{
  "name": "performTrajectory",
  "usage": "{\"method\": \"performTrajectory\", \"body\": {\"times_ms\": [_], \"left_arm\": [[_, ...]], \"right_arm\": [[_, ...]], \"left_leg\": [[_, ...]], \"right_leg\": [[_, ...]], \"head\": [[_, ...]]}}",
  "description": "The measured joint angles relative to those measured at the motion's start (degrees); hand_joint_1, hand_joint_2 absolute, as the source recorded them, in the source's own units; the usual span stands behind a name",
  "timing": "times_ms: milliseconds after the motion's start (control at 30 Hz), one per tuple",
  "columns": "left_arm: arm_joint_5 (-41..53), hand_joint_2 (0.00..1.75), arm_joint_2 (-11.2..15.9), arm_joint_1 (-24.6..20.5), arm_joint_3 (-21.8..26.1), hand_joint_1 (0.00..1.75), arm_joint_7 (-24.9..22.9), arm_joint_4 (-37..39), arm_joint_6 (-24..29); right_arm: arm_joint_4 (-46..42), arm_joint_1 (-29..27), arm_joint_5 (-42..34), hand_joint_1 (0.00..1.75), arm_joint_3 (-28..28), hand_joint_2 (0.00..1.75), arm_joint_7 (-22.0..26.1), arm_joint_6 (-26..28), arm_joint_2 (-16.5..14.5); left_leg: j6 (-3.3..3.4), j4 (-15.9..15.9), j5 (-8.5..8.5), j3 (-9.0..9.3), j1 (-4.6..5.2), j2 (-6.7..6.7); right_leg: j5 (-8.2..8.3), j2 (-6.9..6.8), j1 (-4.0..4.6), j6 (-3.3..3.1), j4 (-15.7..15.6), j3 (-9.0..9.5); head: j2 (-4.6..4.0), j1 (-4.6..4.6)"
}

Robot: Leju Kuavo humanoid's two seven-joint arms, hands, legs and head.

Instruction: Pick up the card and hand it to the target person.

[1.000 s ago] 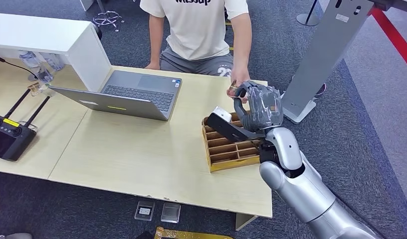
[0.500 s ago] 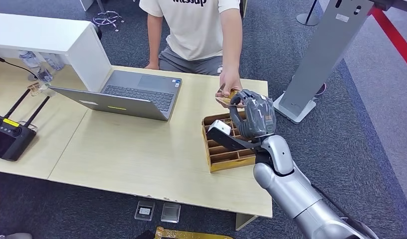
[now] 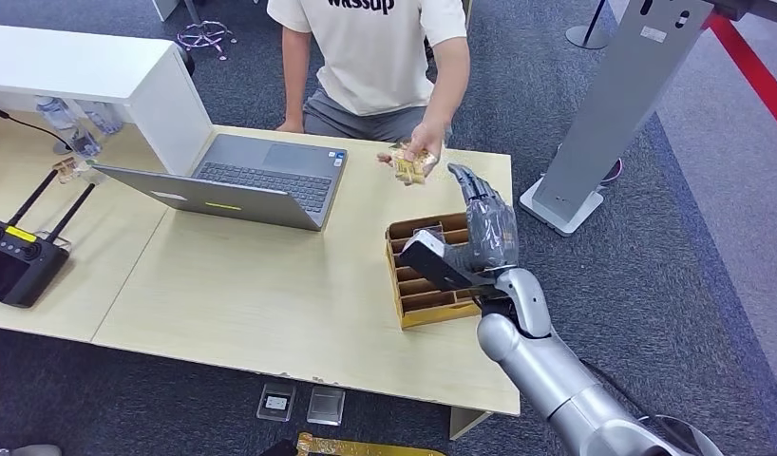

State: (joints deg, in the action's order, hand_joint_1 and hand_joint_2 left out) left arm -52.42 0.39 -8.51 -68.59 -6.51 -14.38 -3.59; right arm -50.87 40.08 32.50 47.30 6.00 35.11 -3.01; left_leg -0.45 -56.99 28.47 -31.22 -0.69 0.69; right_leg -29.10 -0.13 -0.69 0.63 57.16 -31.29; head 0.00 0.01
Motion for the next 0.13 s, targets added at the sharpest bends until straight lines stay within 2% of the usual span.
{"method": "performTrajectory", "body": {"times_ms": [133], "left_arm": [[-0.35, 0.00, 0.00, 0.35, 0.00, 0.00, 0.02, 0.00, 0.65]], "right_arm": [[-0.69, -1.04, -5.89, 0.00, -1.19, 1.75, 1.68, -0.93, -0.01]], "left_leg": [[0.00, 0.00, 0.00, 0.01, 0.00, 0.00]], "right_leg": [[0.00, 0.02, 0.00, 0.00, 0.00, 0.00]], "head": [[0.00, 0.03]]}}
